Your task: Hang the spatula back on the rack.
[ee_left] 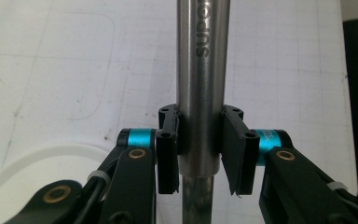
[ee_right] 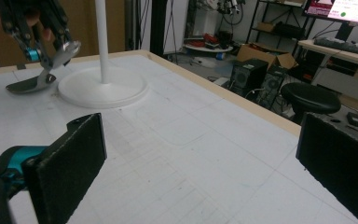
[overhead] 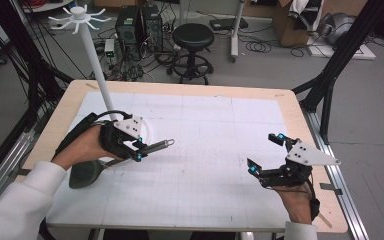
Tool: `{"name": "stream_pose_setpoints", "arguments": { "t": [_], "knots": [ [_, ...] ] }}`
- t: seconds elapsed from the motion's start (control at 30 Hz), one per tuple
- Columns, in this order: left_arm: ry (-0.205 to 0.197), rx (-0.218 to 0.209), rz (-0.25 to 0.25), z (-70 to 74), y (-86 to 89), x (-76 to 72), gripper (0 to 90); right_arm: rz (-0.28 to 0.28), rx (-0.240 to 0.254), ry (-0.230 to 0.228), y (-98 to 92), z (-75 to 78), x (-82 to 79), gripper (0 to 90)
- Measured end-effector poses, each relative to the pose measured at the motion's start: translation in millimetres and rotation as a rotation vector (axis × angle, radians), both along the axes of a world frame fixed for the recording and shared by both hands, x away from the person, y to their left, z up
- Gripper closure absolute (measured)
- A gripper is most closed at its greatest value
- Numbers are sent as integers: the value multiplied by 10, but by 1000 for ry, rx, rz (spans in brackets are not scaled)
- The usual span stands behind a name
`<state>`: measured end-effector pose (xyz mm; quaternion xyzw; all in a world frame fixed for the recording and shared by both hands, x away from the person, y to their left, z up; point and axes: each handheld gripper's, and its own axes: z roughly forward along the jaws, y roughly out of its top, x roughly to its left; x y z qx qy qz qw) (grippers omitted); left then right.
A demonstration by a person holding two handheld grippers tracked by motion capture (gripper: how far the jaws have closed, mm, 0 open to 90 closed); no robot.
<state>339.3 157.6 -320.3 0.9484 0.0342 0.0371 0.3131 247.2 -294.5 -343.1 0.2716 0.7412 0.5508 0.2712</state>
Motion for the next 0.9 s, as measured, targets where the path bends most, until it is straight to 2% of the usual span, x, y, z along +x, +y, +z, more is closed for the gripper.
{"name": "stream_pose_setpoints", "arguments": {
  "t": [0.47, 0.57, 0.6, 0.63, 0.73, 0.77, 0.9],
  "knots": [
    [-6, -134, 14, 389, 137, -105, 690, 0, -2, -3, 3, 14, -1, 9],
    [-19, -155, 16, 471, 153, -141, 690, -1, -2, 0, 3, 10, 0, 8],
    [-22, -172, 20, 495, 158, -154, 690, 0, -5, 0, 2, 9, 1, 8],
    [-22, -209, 31, 536, 175, -170, 690, 0, -2, 2, 9, 5, 1, 8],
    [-26, -221, 37, 584, 184, -194, 690, 3, -4, 3, 17, 2, 2, 8],
    [-42, -236, 43, 637, 194, -222, 690, 4, -5, 1, 23, 4, 3, 8],
    [-61, -260, 45, 720, 208, -256, 690, 4, -7, 0, 23, 5, 1, 8]
  ]
}}
